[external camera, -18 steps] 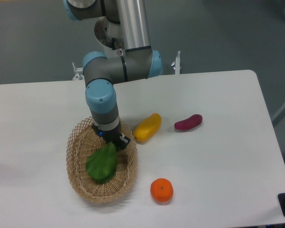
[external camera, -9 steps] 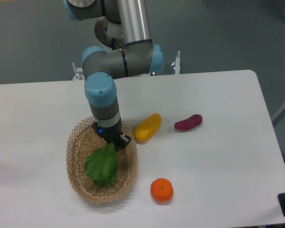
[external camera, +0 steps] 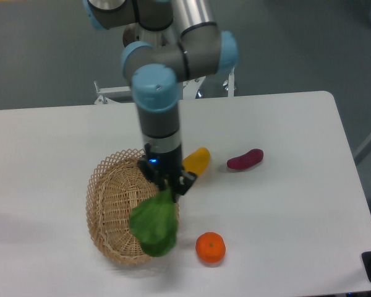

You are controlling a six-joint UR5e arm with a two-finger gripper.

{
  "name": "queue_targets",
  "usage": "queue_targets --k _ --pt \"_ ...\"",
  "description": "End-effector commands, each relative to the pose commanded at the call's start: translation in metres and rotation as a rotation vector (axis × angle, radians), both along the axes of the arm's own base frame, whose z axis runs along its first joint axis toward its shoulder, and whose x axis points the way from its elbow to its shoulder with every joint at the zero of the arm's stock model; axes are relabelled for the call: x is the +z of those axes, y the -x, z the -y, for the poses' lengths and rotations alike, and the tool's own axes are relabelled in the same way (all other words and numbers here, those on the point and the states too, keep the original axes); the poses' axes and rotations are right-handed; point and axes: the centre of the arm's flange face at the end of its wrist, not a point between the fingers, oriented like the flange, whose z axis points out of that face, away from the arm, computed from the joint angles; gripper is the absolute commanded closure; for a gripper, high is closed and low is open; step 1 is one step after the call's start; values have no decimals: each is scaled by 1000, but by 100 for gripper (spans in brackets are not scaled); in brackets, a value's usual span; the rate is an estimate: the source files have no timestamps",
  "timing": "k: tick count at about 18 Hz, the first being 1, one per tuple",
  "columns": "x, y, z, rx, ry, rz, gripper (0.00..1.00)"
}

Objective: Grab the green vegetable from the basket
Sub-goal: 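Lift the bok choy out of the basket and carry it aside, then hold the bok choy above the table beside the basket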

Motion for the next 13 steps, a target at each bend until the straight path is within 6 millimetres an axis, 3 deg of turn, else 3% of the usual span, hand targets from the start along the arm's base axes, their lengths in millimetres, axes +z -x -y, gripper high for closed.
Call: queue_targets --k 8,13 --pt "-1 88 74 -49 75 -18 61" --pt "-1 109 97 -103 84 -19 61"
